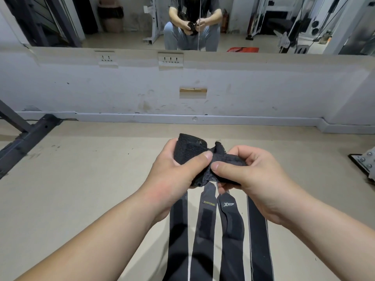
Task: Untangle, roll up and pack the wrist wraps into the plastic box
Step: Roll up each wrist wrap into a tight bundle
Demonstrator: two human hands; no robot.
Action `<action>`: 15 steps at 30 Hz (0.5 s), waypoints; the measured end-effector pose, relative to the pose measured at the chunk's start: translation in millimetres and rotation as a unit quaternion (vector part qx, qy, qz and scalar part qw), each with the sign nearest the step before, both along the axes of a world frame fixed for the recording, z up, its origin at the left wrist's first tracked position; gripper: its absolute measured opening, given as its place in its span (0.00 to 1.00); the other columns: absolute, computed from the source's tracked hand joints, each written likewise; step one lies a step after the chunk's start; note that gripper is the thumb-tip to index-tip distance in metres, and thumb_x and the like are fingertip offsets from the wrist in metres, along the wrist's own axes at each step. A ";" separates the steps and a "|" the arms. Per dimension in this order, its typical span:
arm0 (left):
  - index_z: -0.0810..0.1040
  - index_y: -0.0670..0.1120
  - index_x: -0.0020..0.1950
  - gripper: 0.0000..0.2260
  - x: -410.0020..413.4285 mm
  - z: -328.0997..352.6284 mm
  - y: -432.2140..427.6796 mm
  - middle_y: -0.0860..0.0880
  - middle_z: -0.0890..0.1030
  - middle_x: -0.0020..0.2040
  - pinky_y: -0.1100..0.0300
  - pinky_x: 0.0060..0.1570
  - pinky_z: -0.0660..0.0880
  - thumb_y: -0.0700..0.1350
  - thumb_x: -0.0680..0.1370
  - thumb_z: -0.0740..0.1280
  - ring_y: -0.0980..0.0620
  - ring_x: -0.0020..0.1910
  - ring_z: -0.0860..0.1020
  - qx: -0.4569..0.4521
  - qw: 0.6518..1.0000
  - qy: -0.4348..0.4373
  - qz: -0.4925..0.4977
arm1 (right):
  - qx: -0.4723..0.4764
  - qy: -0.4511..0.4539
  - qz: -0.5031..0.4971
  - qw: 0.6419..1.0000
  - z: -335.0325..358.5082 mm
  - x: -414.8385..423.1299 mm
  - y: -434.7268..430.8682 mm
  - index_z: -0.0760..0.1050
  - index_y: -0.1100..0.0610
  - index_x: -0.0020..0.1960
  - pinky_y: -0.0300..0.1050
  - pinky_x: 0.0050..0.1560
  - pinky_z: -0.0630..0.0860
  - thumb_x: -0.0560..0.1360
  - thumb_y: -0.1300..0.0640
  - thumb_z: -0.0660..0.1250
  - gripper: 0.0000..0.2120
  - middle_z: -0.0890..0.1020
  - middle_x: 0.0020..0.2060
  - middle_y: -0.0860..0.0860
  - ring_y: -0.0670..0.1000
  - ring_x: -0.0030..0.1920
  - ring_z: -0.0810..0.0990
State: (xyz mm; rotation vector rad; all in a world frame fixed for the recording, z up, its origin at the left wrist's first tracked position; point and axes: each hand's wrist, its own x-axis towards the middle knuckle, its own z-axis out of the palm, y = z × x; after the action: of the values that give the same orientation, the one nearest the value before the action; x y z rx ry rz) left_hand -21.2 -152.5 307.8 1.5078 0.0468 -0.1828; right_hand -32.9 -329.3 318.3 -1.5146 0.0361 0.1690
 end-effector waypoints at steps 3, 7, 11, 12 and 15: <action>0.77 0.53 0.61 0.16 -3.2 -1.1 -4.6 0.49 0.88 0.51 0.52 0.44 0.80 0.58 0.78 0.73 0.50 0.45 0.85 0.025 0.999 -0.022 -0.019 | 0.019 -0.024 0.003 1.000 3.2 -0.5 2.0 0.79 0.59 0.36 0.50 0.34 0.78 0.74 0.68 0.75 0.12 0.80 0.36 0.64 0.58 0.31 0.77; 0.77 0.54 0.63 0.17 0.6 -1.2 -4.3 0.50 0.87 0.52 0.50 0.46 0.76 0.59 0.78 0.65 0.49 0.47 0.83 -0.022 0.997 0.014 -0.073 | 0.005 -0.030 -0.019 0.999 6.0 2.0 0.7 0.77 0.60 0.37 0.51 0.35 0.76 0.74 0.69 0.75 0.12 0.79 0.33 0.62 0.59 0.33 0.76; 0.78 0.56 0.64 0.18 0.1 -7.8 -5.1 0.50 0.87 0.53 0.50 0.47 0.76 0.55 0.76 0.64 0.48 0.49 0.84 -0.010 0.996 0.000 -0.087 | 0.000 -0.029 -0.036 0.999 5.5 0.5 1.2 0.76 0.58 0.35 0.46 0.30 0.72 0.72 0.71 0.76 0.13 0.78 0.31 0.59 0.54 0.29 0.74; 0.78 0.56 0.65 0.17 -1.3 -9.4 -5.6 0.50 0.87 0.54 0.50 0.48 0.76 0.55 0.77 0.64 0.49 0.49 0.85 -0.003 0.996 -0.007 -0.092 | -0.008 -0.031 -0.038 0.999 5.2 -0.5 1.9 0.76 0.59 0.36 0.45 0.30 0.72 0.72 0.71 0.77 0.13 0.78 0.31 0.58 0.54 0.29 0.74; 0.77 0.55 0.66 0.13 -4.6 -9.6 -6.1 0.51 0.87 0.55 0.51 0.50 0.75 0.53 0.82 0.65 0.51 0.49 0.85 -0.004 0.995 -0.013 -0.096 | -0.019 -0.046 -0.043 0.998 2.9 -2.5 4.6 0.78 0.61 0.37 0.46 0.31 0.72 0.72 0.69 0.77 0.10 0.78 0.31 0.57 0.53 0.30 0.74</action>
State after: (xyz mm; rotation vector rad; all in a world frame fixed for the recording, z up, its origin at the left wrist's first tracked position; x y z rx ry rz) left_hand -25.8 -158.6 298.2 1.5056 -0.1204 -0.3182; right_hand -35.4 -324.7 321.2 -1.5535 0.0299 0.0301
